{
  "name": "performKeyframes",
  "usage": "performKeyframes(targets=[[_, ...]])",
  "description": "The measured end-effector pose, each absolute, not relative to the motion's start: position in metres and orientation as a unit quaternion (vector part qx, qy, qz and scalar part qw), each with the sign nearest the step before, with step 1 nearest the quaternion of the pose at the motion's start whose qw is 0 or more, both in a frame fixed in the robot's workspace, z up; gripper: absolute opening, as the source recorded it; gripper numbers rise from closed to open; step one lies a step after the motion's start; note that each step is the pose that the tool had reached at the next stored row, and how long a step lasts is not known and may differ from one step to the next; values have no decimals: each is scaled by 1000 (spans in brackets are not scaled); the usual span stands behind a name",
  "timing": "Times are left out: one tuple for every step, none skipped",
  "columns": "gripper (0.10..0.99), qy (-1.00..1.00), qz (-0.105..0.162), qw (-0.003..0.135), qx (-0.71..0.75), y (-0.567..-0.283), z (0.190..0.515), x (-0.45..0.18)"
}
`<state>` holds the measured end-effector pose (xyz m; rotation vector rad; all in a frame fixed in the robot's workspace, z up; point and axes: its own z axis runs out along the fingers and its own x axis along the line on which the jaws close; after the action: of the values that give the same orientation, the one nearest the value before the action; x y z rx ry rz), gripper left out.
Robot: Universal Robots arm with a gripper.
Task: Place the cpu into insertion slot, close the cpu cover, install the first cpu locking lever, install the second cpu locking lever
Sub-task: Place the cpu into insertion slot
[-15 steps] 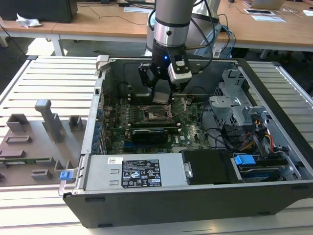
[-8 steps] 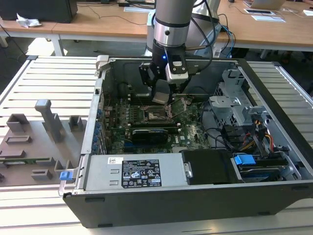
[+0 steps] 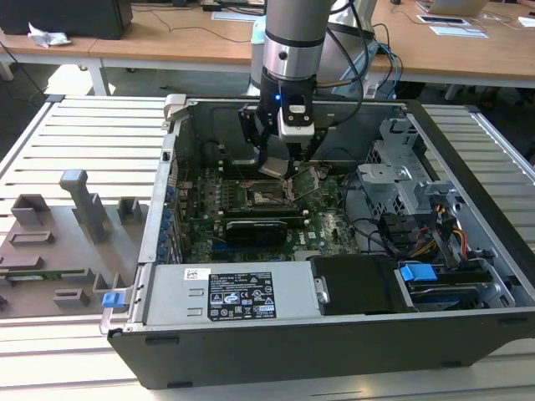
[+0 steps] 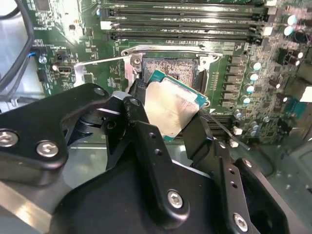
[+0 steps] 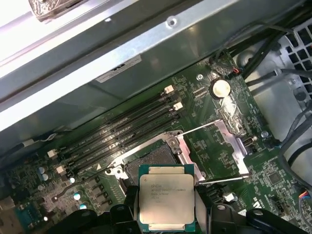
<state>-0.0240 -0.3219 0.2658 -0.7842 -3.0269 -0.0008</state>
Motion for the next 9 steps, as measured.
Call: performKeyframes(targets=[[545,-965,0,7,-261,-322,266,-24],[545,-963,0,7,-268,-322,266,-24],[545,-962,0,7,-273,-322,266,-24],[545,-960,0,7,-282,-322,266,-24],[545,-957,0,7,-290,-322,266,-24],[545,-952,0,7,-307,-322,266,-24],[545,-949,0,7,-316,-322,266,-24],[545,-947,0,7,-322,-322,266,-24],[545,-945,0,7,-328,-322,266,-24]])
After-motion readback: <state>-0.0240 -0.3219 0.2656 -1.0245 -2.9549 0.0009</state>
